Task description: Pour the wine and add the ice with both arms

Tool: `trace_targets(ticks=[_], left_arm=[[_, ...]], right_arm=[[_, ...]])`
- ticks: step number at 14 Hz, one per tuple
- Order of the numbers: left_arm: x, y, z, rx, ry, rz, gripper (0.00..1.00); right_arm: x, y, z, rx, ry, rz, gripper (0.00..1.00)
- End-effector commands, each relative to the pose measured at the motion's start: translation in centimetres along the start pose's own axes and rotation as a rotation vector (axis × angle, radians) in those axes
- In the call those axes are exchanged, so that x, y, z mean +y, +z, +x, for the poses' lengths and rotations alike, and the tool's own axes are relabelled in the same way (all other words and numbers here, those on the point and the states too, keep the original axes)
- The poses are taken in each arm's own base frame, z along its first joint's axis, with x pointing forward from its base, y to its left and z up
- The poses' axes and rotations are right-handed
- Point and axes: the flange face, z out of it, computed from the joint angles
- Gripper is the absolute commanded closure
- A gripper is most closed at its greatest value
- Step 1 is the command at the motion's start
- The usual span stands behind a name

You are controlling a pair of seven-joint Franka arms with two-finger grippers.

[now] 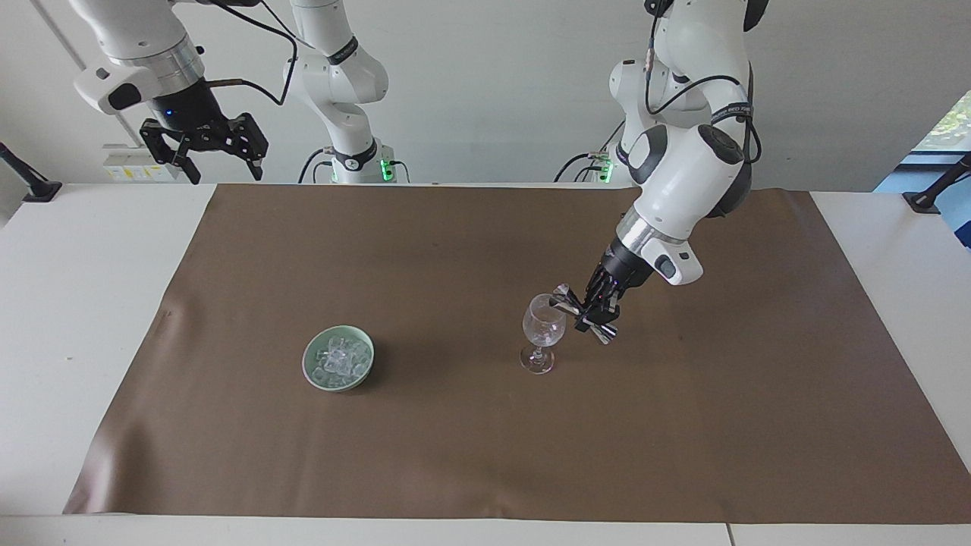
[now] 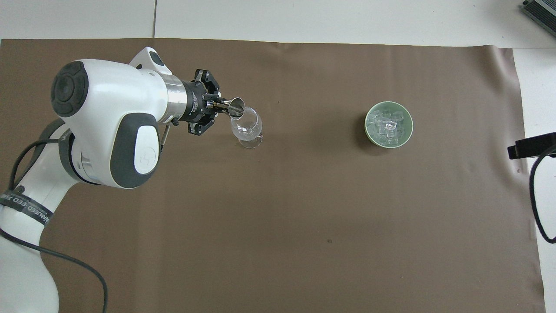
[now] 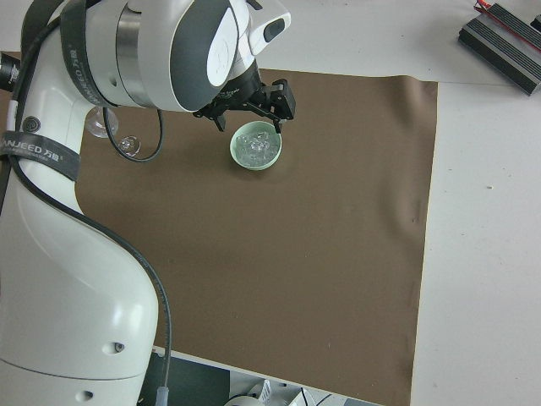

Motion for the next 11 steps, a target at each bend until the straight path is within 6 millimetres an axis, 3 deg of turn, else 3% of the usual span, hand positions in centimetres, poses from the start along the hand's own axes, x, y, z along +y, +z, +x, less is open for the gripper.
trace_targets(ticks=[1, 9, 11], left_arm=[[0.2, -0.6, -0.4, 0.029, 0.032, -0.019, 1.0], [0.3, -0.6, -1.1, 0.083, 0.135, -0.036, 1.0], [0.3, -0.6, -1.1, 0.083, 0.157, -0.041, 1.0]], right_arm=[[0.4, -0.1, -0.4, 0.026, -0.02, -0.001, 0.0], [-0.7, 0.1, -0.3, 0.026, -0.045, -0.006, 0.0], [-0.2, 0.0, -0.4, 0.025, -0.069, -0.008, 0.0]])
